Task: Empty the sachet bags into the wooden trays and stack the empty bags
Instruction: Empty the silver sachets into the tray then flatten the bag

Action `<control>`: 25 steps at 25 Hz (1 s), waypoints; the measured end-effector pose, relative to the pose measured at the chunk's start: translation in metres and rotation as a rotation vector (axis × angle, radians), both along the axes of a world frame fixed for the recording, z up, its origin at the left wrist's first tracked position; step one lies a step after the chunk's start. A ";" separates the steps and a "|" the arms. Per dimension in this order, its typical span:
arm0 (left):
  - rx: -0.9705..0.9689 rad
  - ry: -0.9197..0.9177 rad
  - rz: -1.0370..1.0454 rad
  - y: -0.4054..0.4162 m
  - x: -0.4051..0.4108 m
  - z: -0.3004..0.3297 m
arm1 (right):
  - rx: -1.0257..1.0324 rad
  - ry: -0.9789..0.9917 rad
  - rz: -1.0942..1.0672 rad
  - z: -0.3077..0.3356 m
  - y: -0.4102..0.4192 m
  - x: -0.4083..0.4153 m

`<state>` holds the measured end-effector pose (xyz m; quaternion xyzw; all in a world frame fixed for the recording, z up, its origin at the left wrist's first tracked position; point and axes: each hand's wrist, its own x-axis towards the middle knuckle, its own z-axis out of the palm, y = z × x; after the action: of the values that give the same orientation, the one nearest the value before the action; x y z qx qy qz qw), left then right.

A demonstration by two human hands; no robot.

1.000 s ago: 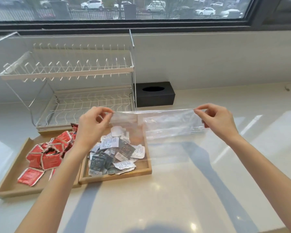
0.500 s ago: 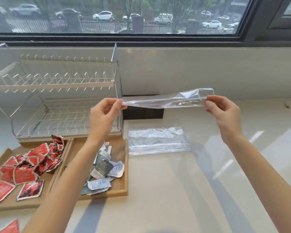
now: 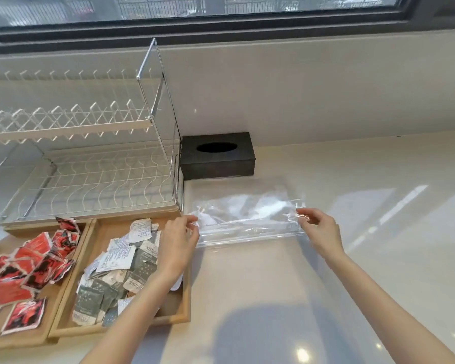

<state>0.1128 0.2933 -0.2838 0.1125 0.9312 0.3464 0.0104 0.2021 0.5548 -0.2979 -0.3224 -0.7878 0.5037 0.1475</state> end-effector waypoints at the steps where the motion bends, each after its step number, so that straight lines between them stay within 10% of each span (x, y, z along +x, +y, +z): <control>1: -0.110 0.016 -0.008 0.000 -0.001 -0.008 | 0.022 -0.060 0.022 -0.008 0.000 -0.001; 11: -0.424 0.188 -0.251 0.035 0.004 -0.026 | 0.630 -0.139 0.343 -0.020 -0.029 -0.021; 25: -0.453 -0.111 -0.283 0.051 0.012 -0.049 | 0.697 -0.414 0.541 -0.041 -0.050 -0.028</control>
<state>0.1250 0.3438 -0.3323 0.2174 0.9580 0.1299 0.1348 0.1740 0.5050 -0.3392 -0.1308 -0.9779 0.1554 -0.0494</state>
